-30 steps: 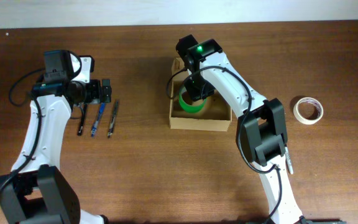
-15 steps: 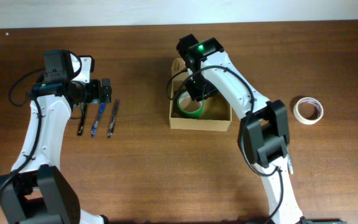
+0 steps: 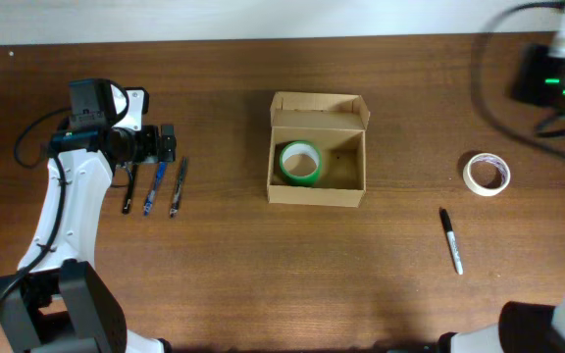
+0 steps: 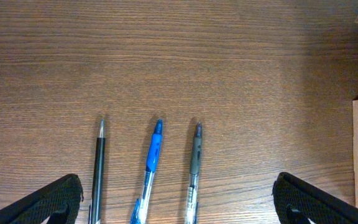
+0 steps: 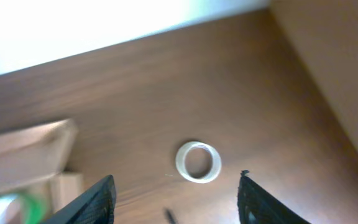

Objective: Pack container
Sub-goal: 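Grasp the white tape roll with the right gripper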

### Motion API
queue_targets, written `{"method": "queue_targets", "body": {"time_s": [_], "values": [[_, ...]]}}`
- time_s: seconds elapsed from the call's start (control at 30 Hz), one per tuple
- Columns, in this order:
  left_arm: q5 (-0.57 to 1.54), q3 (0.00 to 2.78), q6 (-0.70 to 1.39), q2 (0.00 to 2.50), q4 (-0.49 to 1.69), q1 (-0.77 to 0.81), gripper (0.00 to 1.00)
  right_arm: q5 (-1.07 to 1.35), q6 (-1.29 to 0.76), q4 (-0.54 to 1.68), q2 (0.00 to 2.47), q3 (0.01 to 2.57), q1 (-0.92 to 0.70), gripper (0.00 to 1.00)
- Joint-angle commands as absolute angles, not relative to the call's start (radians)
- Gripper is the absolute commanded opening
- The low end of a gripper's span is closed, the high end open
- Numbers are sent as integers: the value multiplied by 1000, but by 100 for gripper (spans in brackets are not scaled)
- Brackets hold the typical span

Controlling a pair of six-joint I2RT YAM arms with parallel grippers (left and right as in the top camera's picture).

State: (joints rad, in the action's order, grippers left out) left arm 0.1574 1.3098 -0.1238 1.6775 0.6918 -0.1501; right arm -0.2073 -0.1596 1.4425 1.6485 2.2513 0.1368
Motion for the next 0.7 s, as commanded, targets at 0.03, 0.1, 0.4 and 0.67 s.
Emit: {"method": "queue_targets", "body": {"time_s": [0.03, 0.1, 0.4, 0.67], "values": [[161, 1328, -141, 1685, 689, -154, 99, -112, -273, 1432, 1728, 2088, 361, 65], [161, 1328, -141, 1685, 689, -154, 99, -96, -318, 1391, 1764, 1994, 416, 68], [161, 1328, -141, 1685, 689, -154, 99, -14, -357, 1132, 1999, 1684, 465, 70], [161, 1328, -141, 1685, 689, -154, 99, -11, -357, 1118, 2160, 1683, 467, 70]]}}
